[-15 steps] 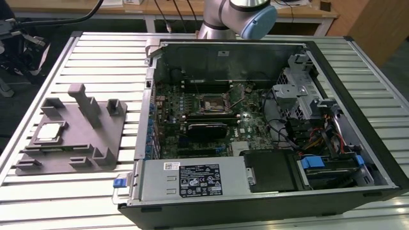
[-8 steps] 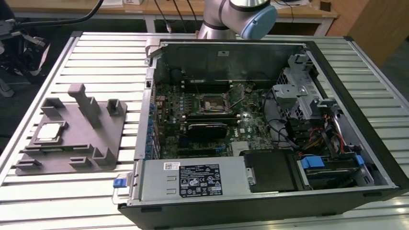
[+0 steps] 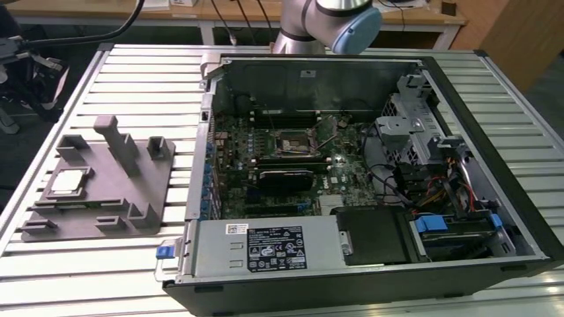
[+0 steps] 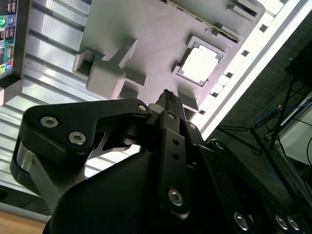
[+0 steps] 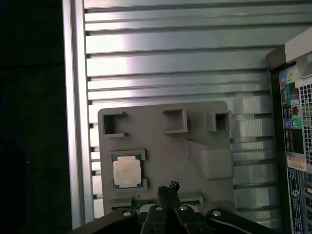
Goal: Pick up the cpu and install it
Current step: 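Pick up the cpu and move it towards the insertion slot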
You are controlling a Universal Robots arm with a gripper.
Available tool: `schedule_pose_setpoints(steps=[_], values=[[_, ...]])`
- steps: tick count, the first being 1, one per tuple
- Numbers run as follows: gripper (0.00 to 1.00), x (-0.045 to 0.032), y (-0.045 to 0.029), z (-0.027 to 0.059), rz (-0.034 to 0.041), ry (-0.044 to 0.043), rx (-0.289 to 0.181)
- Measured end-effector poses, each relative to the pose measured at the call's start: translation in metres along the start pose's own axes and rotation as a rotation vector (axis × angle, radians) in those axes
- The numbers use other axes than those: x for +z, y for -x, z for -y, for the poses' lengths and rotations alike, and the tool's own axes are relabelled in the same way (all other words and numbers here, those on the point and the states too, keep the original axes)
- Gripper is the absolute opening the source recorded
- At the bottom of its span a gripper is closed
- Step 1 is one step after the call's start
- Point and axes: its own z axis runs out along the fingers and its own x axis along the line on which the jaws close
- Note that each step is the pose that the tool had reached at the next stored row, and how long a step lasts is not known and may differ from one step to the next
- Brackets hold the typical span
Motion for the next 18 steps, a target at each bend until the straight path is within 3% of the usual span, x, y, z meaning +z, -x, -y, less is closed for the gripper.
schedule_pose_setpoints(steps=[18], values=[[0.11,0.0298,-0.0169,0.0047,0.0001,0.0001,0.000]])
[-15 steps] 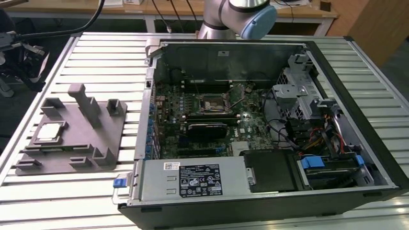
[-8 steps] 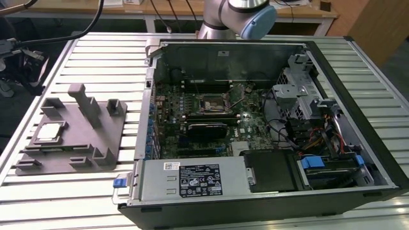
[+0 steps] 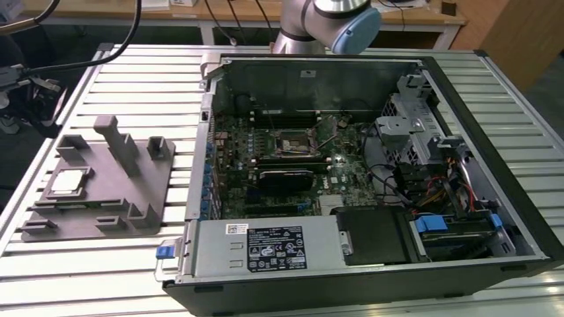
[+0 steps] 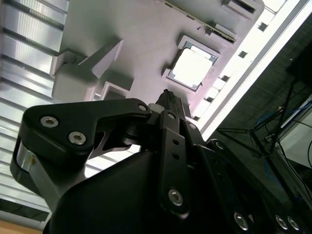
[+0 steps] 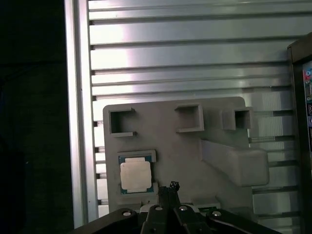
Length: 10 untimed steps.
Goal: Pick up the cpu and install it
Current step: 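Pick up the cpu and move it towards the insertion slot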
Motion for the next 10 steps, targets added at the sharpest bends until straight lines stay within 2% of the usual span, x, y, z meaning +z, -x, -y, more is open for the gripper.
schedule_pose_setpoints(steps=[10], values=[[0.11,0.0143,-0.0065,0.0025,-0.0001,-0.0001,0.000]])
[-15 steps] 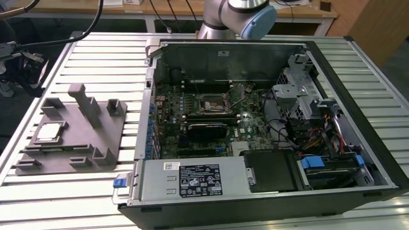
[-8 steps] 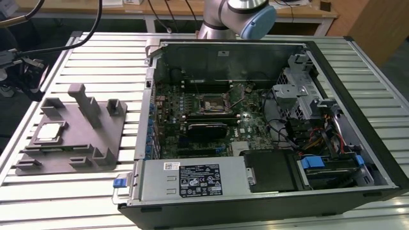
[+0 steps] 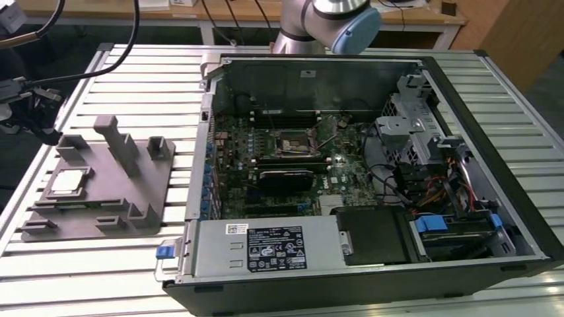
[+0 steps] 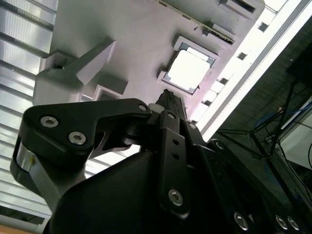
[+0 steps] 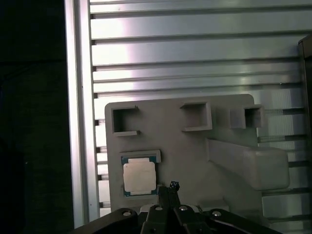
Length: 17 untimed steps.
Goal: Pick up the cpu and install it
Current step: 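Pick up the cpu and move it towards the insertion slot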
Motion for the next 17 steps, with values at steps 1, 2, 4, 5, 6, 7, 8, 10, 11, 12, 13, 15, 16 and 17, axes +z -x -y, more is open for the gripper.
schedule_pose_setpoints(steps=[1,2,4,5,6,7,8,10,11,12,13,15,16,17], values=[[0.11,0.0013,-0.0006,0.0002,0.0000,0.0000,0.000],[0.11,0.0025,-0.0013,0.0004,0.0000,0.0000,0.000],[0.11,0.0049,-0.0026,0.0007,0.0000,0.0000,0.000],[0.11,0.0062,-0.0031,0.0009,0.0000,0.0000,0.000],[0.11,0.0074,-0.0039,0.0010,0.0000,0.0000,0.000],[0.11,0.0087,-0.0045,0.0012,0.0001,0.0000,0.000],[0.11,0.0099,-0.0051,0.0014,0.0000,0.0000,0.000],[0.11,0.0123,-0.0060,0.0020,0.0001,0.0001,0.000],[0.11,0.0134,-0.0065,0.0022,0.0001,0.0001,0.000],[0.11,0.0145,-0.0069,0.0026,0.0001,0.0000,0.000],[0.11,0.0157,-0.0074,0.0029,0.0000,0.0000,0.000],[0.11,0.0181,-0.0082,0.0037,0.0002,0.0001,0.000],[0.11,0.0194,-0.0085,0.0042,0.0001,0.0001,0.000],[0.11,0.0208,-0.0087,0.0048,0.0000,0.0000,0.000]])
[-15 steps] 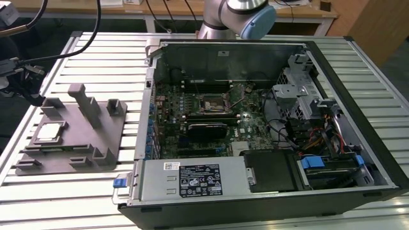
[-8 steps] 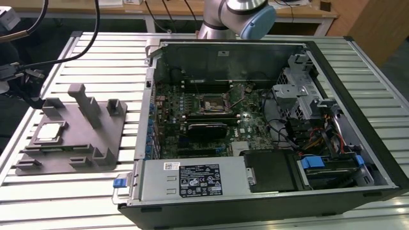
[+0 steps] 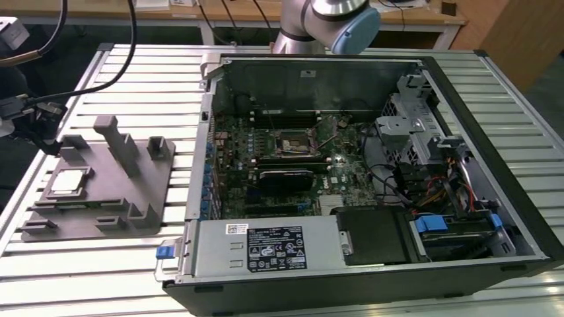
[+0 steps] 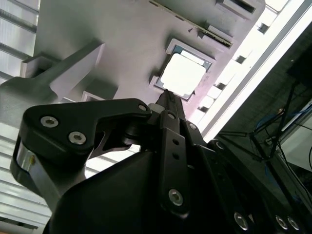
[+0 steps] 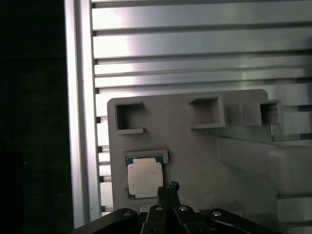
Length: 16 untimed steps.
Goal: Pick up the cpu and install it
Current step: 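Pick up the cpu and move it towards the insertion slot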
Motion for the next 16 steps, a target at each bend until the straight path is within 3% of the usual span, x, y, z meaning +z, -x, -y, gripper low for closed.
schedule_pose_setpoints(steps=[16], values=[[0.11,0.0276,-0.0060,0.0082,0.0001,0.0000,0.000]])
